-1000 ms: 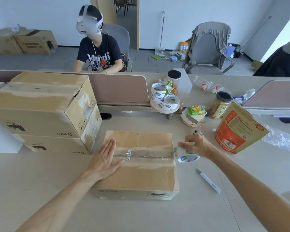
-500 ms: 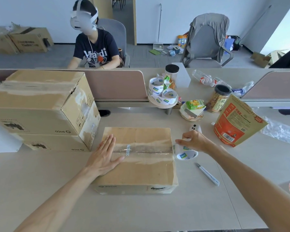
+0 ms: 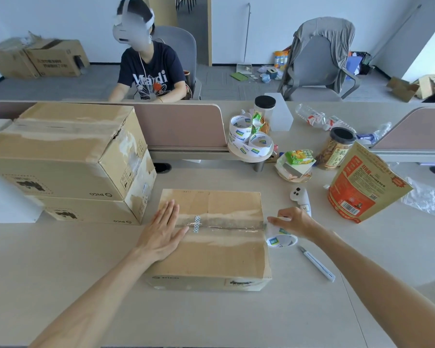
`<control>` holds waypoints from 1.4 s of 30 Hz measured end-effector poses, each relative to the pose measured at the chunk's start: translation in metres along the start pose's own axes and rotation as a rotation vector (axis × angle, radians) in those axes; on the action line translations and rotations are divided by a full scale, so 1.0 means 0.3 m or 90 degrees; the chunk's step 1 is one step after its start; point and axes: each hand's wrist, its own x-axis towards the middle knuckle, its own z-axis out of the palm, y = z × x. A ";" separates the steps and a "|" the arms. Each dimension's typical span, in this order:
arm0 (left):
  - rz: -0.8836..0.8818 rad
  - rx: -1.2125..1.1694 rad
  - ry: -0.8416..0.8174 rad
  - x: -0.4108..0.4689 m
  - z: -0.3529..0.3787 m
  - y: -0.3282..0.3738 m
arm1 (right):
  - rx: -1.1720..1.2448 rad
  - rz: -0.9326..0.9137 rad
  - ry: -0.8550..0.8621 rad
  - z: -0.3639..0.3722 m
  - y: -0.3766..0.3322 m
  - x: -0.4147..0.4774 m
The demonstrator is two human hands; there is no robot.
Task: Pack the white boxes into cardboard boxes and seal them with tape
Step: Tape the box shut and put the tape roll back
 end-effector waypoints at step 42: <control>-0.104 -0.087 0.006 0.222 0.051 0.782 | 0.332 -0.114 -0.097 0.216 0.309 0.014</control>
